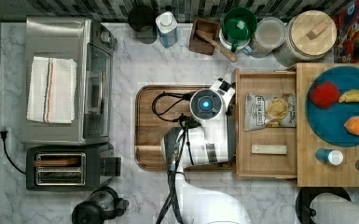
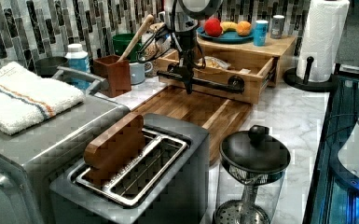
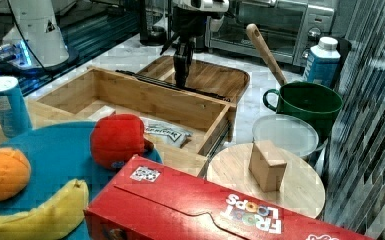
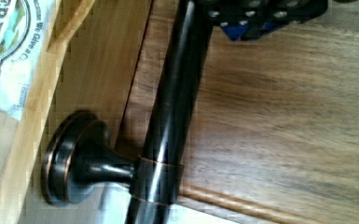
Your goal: Close the drawer.
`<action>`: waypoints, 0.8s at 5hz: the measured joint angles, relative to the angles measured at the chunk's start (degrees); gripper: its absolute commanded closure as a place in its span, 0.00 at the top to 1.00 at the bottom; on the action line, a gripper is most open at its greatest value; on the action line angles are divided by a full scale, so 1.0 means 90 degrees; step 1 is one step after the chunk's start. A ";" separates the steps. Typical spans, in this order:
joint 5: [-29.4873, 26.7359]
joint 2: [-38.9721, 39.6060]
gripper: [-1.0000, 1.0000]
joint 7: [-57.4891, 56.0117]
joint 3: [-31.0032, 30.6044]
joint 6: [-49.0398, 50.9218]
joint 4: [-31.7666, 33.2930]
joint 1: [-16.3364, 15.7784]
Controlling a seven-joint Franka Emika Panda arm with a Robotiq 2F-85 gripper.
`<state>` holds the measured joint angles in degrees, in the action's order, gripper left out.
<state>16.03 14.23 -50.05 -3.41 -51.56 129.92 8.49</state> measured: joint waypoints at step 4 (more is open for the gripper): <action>-0.0721 0.0433 0.00 -0.2310 0.0709 -0.0131 -0.0597 0.0676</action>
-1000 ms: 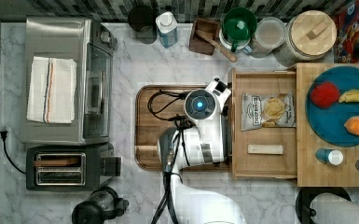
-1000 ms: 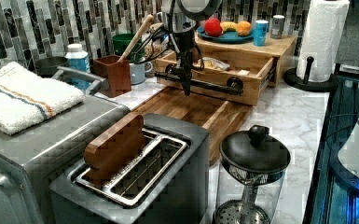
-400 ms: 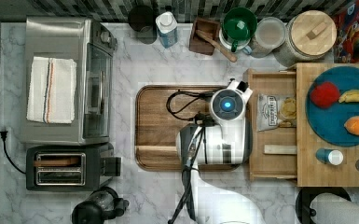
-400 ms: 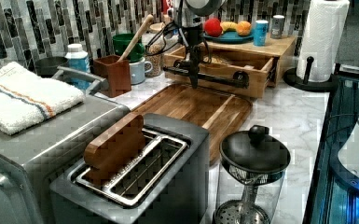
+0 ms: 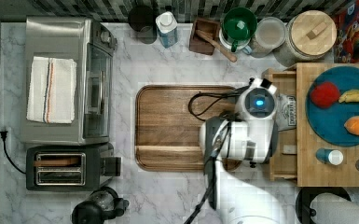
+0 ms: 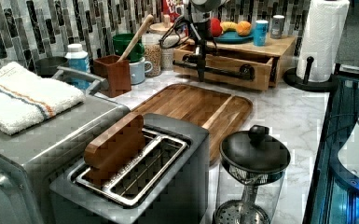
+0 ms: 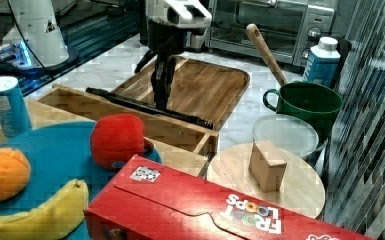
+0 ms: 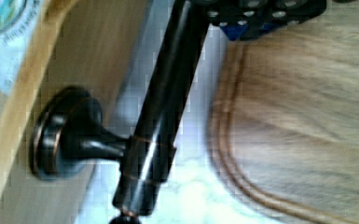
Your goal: Close the drawer.
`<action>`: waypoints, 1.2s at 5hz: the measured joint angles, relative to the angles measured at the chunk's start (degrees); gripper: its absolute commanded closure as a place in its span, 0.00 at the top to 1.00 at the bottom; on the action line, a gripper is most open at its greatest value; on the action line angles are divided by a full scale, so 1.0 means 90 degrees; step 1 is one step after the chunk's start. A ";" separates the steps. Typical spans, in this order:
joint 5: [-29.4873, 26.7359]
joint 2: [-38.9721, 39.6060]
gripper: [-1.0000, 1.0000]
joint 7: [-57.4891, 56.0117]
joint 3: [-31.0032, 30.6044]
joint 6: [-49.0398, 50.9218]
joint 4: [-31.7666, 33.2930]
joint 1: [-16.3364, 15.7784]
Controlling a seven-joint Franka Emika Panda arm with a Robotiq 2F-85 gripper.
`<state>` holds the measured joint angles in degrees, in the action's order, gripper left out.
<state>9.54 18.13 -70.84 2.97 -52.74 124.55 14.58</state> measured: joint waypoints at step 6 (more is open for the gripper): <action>-0.0131 0.0480 0.00 -0.0945 0.0091 0.0870 -0.1163 0.0738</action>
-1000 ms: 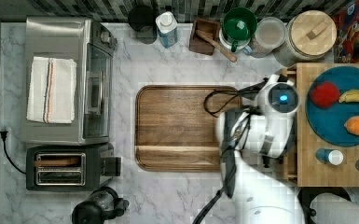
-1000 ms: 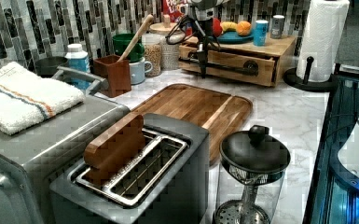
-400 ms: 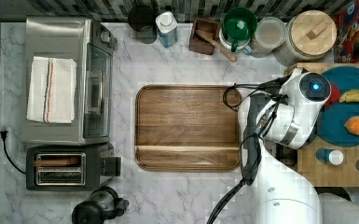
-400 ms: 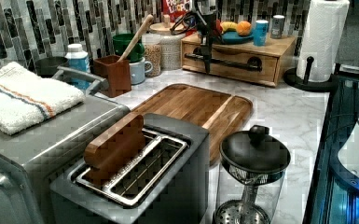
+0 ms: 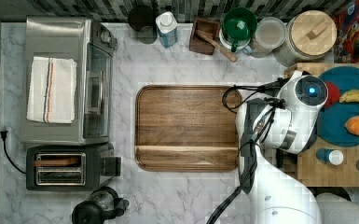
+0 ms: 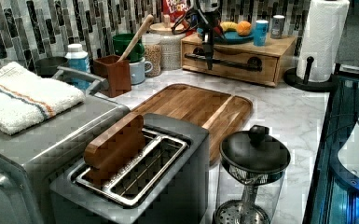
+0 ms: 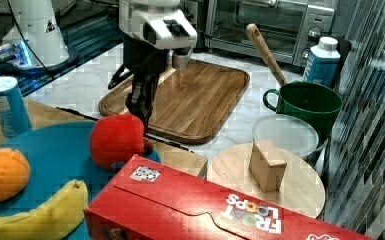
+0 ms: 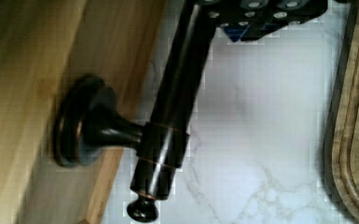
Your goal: Close the drawer.
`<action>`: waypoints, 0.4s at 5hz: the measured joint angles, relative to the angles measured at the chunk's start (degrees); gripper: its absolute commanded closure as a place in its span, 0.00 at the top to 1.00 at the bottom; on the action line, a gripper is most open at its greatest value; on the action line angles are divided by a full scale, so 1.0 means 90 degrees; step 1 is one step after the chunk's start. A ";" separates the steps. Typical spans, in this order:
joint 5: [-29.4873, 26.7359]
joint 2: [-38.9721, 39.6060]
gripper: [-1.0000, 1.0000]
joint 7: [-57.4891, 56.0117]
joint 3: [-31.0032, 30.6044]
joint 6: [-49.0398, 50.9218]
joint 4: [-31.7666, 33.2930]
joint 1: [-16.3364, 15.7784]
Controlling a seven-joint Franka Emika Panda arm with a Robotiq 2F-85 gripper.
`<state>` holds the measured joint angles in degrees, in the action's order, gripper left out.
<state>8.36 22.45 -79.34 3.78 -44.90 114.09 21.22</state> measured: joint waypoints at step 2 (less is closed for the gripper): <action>-0.0143 -0.0210 0.00 0.0087 0.0112 -0.0028 0.0081 -0.0028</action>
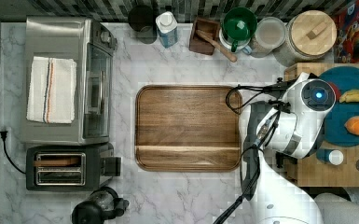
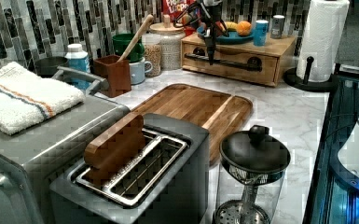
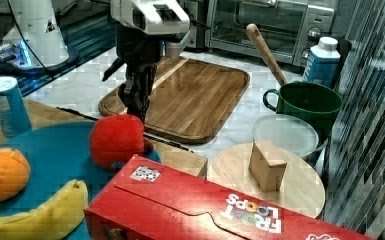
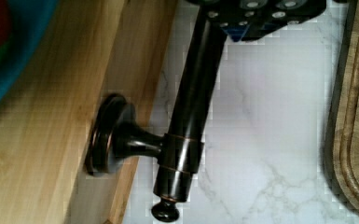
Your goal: Close the drawer.
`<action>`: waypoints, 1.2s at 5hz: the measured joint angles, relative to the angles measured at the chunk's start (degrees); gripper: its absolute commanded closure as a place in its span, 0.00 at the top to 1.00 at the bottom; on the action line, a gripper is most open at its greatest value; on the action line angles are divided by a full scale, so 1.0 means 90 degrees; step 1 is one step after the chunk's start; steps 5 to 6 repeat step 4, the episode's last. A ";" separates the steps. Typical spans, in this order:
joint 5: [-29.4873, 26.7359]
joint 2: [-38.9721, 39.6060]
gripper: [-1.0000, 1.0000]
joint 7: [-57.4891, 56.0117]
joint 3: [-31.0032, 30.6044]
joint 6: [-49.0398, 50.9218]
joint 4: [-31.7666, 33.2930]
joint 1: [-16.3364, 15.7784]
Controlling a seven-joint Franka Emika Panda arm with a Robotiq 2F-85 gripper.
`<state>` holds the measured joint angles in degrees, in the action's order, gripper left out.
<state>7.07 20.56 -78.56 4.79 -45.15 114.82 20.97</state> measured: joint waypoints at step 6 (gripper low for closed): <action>-0.0001 0.0000 0.00 0.0099 0.0015 -0.0022 0.0012 -0.0008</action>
